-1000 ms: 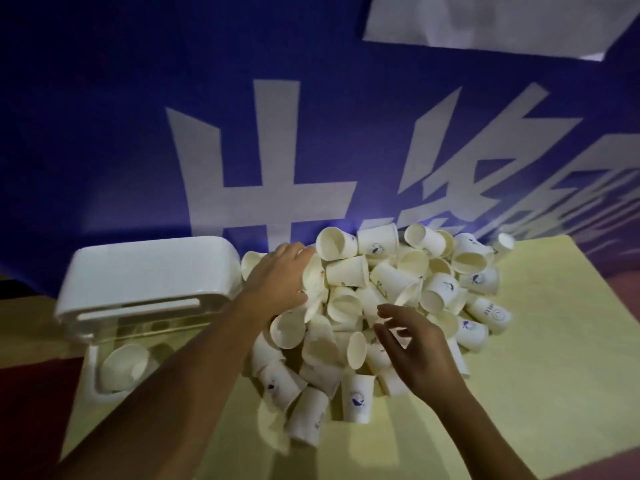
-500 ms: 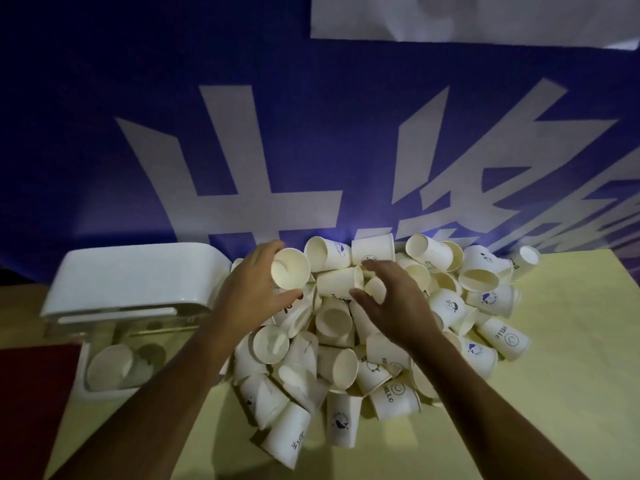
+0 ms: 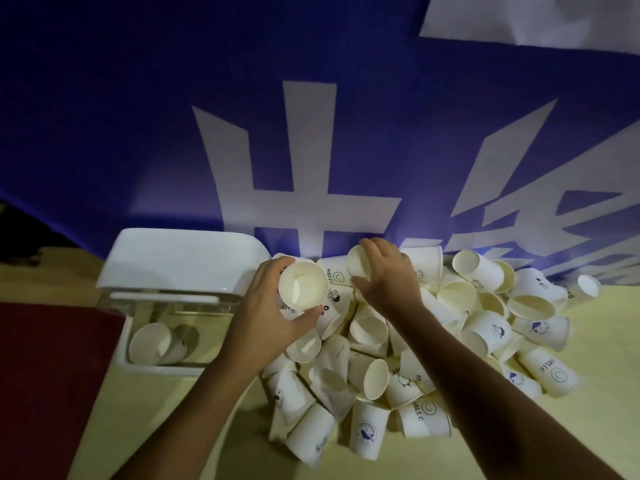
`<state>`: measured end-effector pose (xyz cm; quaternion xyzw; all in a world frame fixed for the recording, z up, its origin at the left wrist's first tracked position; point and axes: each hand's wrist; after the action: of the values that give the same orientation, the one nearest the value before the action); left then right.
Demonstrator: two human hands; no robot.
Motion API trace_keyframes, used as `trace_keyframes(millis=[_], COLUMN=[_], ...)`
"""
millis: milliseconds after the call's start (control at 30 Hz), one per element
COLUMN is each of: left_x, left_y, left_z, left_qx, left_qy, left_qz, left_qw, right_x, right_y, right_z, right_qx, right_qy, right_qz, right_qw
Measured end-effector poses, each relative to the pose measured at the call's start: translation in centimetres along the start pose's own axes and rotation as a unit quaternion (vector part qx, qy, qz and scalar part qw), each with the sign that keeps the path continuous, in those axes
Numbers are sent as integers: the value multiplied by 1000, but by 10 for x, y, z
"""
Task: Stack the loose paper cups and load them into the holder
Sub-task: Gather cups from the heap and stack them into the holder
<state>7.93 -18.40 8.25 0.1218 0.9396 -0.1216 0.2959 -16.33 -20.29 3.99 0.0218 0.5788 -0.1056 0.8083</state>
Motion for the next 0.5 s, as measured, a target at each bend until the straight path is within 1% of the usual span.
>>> trace_keyframes(millis=[133, 267, 400, 500], left_x=[-7, -18, -36, -61], left_y=[3, 9, 18, 35], left_z=[3, 5, 6, 10], left_qx=[-14, -9, -6, 22], left_qy=[8, 27, 38, 56], left_qz=[1, 4, 13, 8], left_qw=[1000, 1000, 999, 998], right_x=[-5, -19, -51, -65], right_y=[4, 16, 45, 77], right_z=[-8, -9, 21, 54], right_qx=[1, 27, 67, 82], right_qy=[-33, -79, -175, -222], right_qz=[-45, -39, -77, -93], right_qw=[998, 996, 979, 967])
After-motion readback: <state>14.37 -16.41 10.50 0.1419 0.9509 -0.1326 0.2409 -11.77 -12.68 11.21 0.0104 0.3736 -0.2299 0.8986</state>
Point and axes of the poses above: each hand's wrist, its own y-axis away from the middle knuckle, its own x-axis out of the palm, z = x × y, and after that the axes turned 7 degrees about x, right-handed
